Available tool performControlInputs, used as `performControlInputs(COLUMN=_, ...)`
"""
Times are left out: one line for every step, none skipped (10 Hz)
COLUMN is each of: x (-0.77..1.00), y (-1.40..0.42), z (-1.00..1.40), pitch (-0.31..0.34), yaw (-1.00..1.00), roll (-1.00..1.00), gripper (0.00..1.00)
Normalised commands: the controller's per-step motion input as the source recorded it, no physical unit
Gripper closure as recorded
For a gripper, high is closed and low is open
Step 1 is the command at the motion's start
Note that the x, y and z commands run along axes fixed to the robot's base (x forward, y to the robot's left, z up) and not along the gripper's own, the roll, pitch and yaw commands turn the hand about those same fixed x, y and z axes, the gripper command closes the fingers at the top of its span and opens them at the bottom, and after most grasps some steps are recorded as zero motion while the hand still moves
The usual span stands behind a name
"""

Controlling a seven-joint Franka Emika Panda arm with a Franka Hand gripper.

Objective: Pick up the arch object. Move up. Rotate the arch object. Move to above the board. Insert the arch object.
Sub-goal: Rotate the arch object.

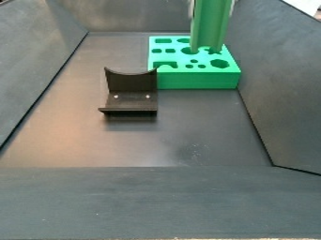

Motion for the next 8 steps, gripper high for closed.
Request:
performControlInputs(x=0.01, y=0.01, z=-1.0, pitch=-0.053, yaw=-0.06, roll=-0.21, gripper=1.0)
performControlInputs(x=0.01, y=0.01, z=-1.0, pitch=-0.058, yaw=-0.05, roll=-0.2, gripper=1.0)
performControlInputs(x=0.01, y=0.02, z=-1.0, pitch=-0.059, yaw=-0.05, roll=-0.19, gripper=1.0)
performControlInputs(x=0.01, y=0.02, z=-1.0, pitch=-0.059, yaw=-0.05, roll=-0.18, gripper=1.0)
performControlInputs(x=0.02, y=0.03, z=-1.0, pitch=-0.057, yaw=-0.05, roll=-0.16, gripper=1.0)
performControlInputs(x=0.02, y=0.03, z=-1.0, pitch=-0.056, yaw=-0.05, roll=-0.15, gripper=1.0)
performControlInputs(x=0.01, y=0.04, z=-1.0, pitch=-0.059, yaw=-0.05, roll=-0.14, gripper=1.0)
performControlInputs(x=0.01, y=0.04, z=-0.84, pitch=-0.062, yaw=-0.05, roll=-0.13, gripper=1.0)
